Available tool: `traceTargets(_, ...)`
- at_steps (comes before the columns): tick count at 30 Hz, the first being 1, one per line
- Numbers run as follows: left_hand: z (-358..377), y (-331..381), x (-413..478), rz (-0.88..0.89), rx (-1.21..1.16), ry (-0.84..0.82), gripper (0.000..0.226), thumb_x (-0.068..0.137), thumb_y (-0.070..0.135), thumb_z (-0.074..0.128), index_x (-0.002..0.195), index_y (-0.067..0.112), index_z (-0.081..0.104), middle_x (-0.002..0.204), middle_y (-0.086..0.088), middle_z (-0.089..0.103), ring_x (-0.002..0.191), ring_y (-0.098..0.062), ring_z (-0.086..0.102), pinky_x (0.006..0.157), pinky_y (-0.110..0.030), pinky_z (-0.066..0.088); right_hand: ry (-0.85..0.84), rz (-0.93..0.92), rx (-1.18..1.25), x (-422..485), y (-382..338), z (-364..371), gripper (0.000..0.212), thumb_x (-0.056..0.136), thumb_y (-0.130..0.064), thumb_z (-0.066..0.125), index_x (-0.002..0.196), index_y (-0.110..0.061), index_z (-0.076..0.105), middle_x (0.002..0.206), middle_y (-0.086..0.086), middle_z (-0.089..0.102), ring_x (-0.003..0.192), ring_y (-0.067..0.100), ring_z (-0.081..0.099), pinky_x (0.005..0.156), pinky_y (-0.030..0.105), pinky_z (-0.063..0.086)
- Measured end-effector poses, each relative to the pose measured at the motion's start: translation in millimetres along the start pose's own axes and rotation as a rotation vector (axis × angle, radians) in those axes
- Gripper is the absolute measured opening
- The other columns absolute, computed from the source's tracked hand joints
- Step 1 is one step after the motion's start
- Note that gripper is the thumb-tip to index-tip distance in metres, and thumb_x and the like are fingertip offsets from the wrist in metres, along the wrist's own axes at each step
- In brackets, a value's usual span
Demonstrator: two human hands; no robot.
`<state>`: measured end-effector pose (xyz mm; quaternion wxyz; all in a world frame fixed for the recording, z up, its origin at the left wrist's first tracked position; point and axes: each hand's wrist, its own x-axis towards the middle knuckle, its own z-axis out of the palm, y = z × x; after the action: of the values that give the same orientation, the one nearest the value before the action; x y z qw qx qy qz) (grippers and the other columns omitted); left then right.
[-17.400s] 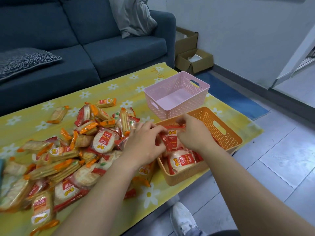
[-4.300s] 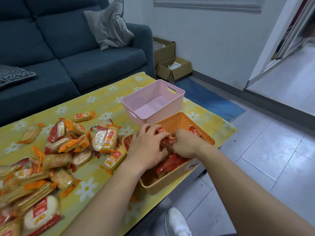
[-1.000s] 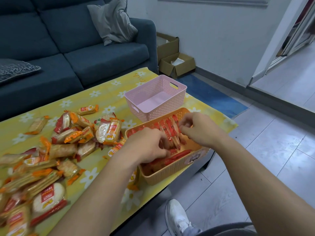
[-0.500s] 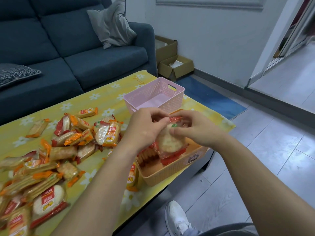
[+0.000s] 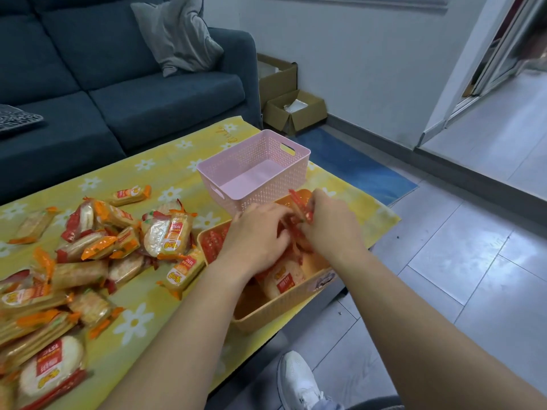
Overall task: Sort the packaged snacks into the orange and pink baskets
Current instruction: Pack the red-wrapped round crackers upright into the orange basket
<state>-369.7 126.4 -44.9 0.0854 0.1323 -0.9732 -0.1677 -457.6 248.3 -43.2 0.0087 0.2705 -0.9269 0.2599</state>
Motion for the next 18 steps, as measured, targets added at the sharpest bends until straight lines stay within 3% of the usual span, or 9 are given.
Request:
traceTargets(3,-13,4,-6,-0.027,0.087,0.101,0.019,0.08,0.048,0.065,0.092,0.034,0.062,0.099,0.013,0.059,0.102,-0.017,0.054,0.081,-0.033,0.041,-0.221,0.02,0.041,5,0,5,0.02,0.085,-0.012,0.064,0.105,-0.011,0.06,0.097,0.009,0.066,0.088,0.03,0.062,0.068,0.035,0.05)
traceTargets(7,-13,11,-14,-0.059,0.264,-0.041,0.027,0.079,0.054,0.071,0.09,0.033,0.059,0.098,0.01,0.063,0.101,-0.019,0.062,0.079,-0.034,0.04,-0.396,0.023,0.013,5,2,-6,0.036,0.083,-0.006,0.056,0.118,-0.005,0.063,0.108,0.014,0.071,0.098,0.032,0.064,0.083,0.042,0.057)
traceTargets(9,-9,9,-17,-0.053,0.208,-0.045,0.02,0.083,0.045,0.073,0.085,0.037,0.054,0.094,0.012,0.059,0.1,-0.019,0.062,0.076,-0.033,0.041,-0.349,0.023,0.025,1,2,-14,0.041,0.085,-0.003,0.053,0.125,-0.002,0.061,0.116,0.016,0.069,0.107,0.034,0.063,0.09,0.044,0.055)
traceTargets(12,-12,10,-20,-0.08,0.116,-0.061,0.015,0.088,0.041,0.069,0.083,0.034,0.057,0.092,0.013,0.059,0.094,-0.018,0.061,0.071,-0.031,0.045,-0.134,0.038,0.161,0,3,-24,0.043,0.088,0.0,0.045,0.126,-0.009,0.063,0.116,0.008,0.069,0.11,0.028,0.062,0.09,0.039,0.054)
traceTargets(15,-23,9,-20,-0.136,0.045,-0.081,0.014,0.087,0.041,0.069,0.082,0.031,0.061,0.086,0.013,0.064,0.086,-0.016,0.062,0.067,-0.031,0.048,-0.002,0.038,0.294,-1,5,-34,0.029,0.095,-0.008,0.047,0.109,-0.021,0.069,0.102,-0.004,0.07,0.094,0.015,0.063,0.067,0.027,0.049)
traceTargets(18,-41,15,-20,-0.232,-0.219,0.066,0.015,0.081,0.035,0.075,0.073,0.025,0.066,0.075,0.01,0.067,0.076,-0.009,0.063,0.066,-0.03,0.052,-0.062,-0.049,0.348,-7,6,-48,0.023,0.091,-0.009,0.055,0.094,-0.026,0.07,0.088,-0.014,0.066,0.081,0.007,0.062,0.059,0.016,0.042)
